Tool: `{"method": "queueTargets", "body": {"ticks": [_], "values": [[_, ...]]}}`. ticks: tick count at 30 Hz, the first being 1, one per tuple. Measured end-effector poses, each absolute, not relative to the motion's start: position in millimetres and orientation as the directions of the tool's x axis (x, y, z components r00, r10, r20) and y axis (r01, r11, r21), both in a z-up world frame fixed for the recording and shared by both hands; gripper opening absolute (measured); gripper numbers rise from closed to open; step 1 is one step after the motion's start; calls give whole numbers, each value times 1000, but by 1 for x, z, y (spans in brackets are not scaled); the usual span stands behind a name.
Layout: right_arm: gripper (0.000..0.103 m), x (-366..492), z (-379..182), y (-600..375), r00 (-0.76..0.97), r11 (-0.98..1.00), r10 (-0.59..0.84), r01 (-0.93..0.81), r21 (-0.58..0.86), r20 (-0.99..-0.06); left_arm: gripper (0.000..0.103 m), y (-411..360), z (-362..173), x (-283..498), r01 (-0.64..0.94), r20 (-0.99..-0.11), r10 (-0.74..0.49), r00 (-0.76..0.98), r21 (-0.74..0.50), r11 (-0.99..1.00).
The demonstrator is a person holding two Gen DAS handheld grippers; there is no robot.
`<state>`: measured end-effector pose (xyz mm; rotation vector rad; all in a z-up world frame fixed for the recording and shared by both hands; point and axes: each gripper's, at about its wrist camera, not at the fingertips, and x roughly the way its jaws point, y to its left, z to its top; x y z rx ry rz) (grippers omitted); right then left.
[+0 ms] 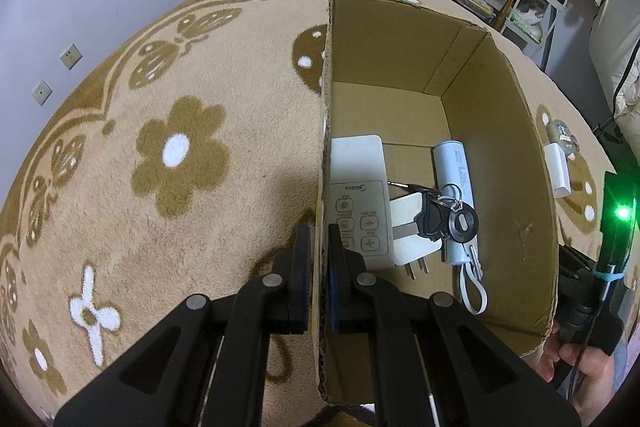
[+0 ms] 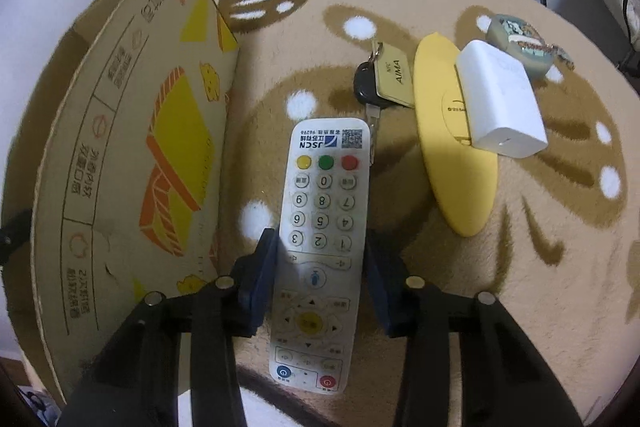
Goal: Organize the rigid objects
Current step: 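Reach the right tool to the white button remote and grasp it, then lift the white button remote into the box and release it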
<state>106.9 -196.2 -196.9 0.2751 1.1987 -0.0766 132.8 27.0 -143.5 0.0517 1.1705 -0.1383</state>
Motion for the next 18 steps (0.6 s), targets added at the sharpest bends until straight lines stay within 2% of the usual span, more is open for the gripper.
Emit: {"method": "queueTargets", "body": {"ticks": [6, 18], "values": [[45, 100, -197, -181, 381, 977, 2, 196, 83, -924, 7, 27, -144, 134, 136, -920, -74, 384, -23, 990], [44, 98, -182, -204, 420, 953, -3, 276, 125, -907, 7, 26, -144, 135, 139, -920, -69, 385, -16, 990]]}}
